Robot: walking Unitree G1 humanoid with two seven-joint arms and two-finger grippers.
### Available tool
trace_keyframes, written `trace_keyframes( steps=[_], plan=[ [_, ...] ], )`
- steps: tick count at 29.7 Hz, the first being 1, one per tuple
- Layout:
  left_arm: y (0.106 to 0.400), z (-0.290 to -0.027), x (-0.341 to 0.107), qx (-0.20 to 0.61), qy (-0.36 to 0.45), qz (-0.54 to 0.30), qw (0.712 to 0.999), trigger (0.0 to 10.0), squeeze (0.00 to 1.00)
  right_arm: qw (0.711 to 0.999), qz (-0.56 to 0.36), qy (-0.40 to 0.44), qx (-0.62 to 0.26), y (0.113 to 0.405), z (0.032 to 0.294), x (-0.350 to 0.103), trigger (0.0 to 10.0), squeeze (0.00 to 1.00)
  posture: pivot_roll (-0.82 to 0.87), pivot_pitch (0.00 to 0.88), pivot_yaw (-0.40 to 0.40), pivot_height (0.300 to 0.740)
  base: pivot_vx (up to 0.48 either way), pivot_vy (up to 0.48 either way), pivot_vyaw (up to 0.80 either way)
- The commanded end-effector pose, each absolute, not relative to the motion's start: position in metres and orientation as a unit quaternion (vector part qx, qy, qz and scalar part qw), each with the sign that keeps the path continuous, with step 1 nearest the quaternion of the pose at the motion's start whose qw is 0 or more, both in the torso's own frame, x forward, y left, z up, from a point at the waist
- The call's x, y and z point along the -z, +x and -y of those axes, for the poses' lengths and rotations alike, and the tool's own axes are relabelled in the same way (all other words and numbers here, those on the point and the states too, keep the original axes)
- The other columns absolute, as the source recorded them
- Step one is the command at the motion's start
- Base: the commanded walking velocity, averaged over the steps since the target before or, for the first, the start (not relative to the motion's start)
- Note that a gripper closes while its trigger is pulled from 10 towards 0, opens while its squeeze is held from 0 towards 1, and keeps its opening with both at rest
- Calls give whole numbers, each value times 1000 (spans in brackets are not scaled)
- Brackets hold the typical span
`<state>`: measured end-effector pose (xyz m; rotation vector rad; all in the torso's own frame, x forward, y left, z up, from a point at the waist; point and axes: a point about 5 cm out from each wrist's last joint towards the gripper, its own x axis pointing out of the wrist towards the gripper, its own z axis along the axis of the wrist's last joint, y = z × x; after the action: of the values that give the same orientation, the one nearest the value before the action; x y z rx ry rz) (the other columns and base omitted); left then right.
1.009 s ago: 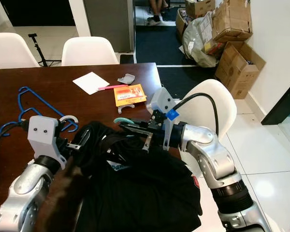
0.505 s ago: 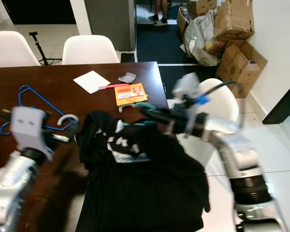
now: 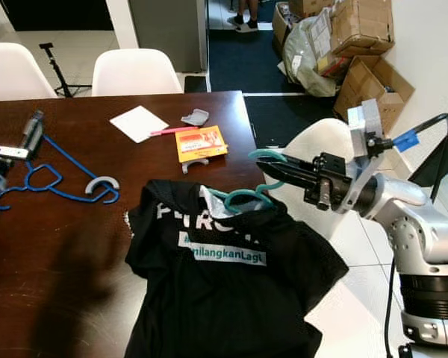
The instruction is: Hang hanger
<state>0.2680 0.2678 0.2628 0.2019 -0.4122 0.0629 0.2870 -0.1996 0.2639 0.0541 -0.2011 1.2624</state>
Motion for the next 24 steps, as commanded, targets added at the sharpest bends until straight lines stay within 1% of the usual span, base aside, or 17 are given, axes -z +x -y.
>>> trace_keyframes(
  steps=[1, 2, 3, 4, 5, 6, 7, 9, 10, 12, 13, 16, 19, 22, 24],
  plan=[
    [264, -238, -252, 96, 20, 197, 975, 10000, 0, 810, 116, 21, -575, 288, 204, -272, 0, 0, 24, 151, -12, 740, 0, 0, 0],
    [260, -224, -245, 159, -1, 182, 970, 10000, 0, 811, 119, 17, -572, 290, 202, -273, 0, 0, 21, 150, -13, 740, 0, 0, 0],
    [260, -224, -245, 159, -1, 182, 970, 10000, 0, 811, 119, 17, -572, 290, 202, -273, 0, 0, 21, 150, -13, 740, 0, 0, 0],
    [255, -210, -236, 221, -19, 164, 961, 10000, 0, 811, 123, 14, -571, 292, 200, -274, 0, 0, 21, 150, -13, 740, 0, 0, 0],
    [253, -200, -227, 247, -29, 148, 957, 10000, 0, 809, 127, 14, -574, 292, 197, -276, 0, 0, 22, 149, -15, 740, 0, 0, 0],
    [253, -200, -227, 247, -29, 148, 957, 10000, 0, 809, 127, 14, -574, 292, 197, -276, 0, 0, 22, 149, -15, 740, 0, 0, 0],
    [252, -195, -222, 259, -36, 138, 955, 10000, 0, 806, 129, 15, -577, 292, 196, -276, 0, 0, 22, 149, -15, 740, 0, 0, 0],
    [247, -176, -207, 304, -82, 102, 944, 10000, 0, 797, 140, 22, -587, 290, 191, -281, 0, 0, 25, 150, -14, 740, 0, 0, 0],
    [247, -176, -207, 304, -82, 102, 944, 10000, 0, 797, 140, 22, -587, 290, 191, -281, 0, 0, 25, 150, -14, 740, 0, 0, 0],
    [232, -156, -195, 383, -77, 72, 918, 10000, 0, 787, 149, 27, -597, 288, 185, -286, 0, 0, 18, 150, -14, 740, 0, 0, 0],
    [228, -152, -192, 399, -67, 61, 912, 10000, 0, 782, 151, 28, -604, 287, 183, -287, 0, 0, 16, 150, -15, 740, 0, 0, 0],
    [226, -151, -190, 406, -62, 54, 910, 10000, 0, 778, 151, 29, -609, 286, 182, -288, 0, 0, 16, 150, -15, 740, 0, 0, 0],
    [228, -162, -186, 377, -40, 28, 925, 10000, 0, 770, 156, 28, -618, 284, 179, -291, 0, 0, 21, 149, -17, 740, 0, 0, 0],
    [230, -168, -181, 360, -32, 14, 932, 10000, 0, 764, 162, 30, -624, 283, 177, -293, 0, 0, 24, 142, -15, 740, 0, 0, 0],
    [235, -173, -173, 335, -13, 1, 942, 10000, 0, 753, 166, 33, -636, 279, 174, -296, 0, 0, 24, 138, -17, 740, 0, 0, 0]
  ],
)
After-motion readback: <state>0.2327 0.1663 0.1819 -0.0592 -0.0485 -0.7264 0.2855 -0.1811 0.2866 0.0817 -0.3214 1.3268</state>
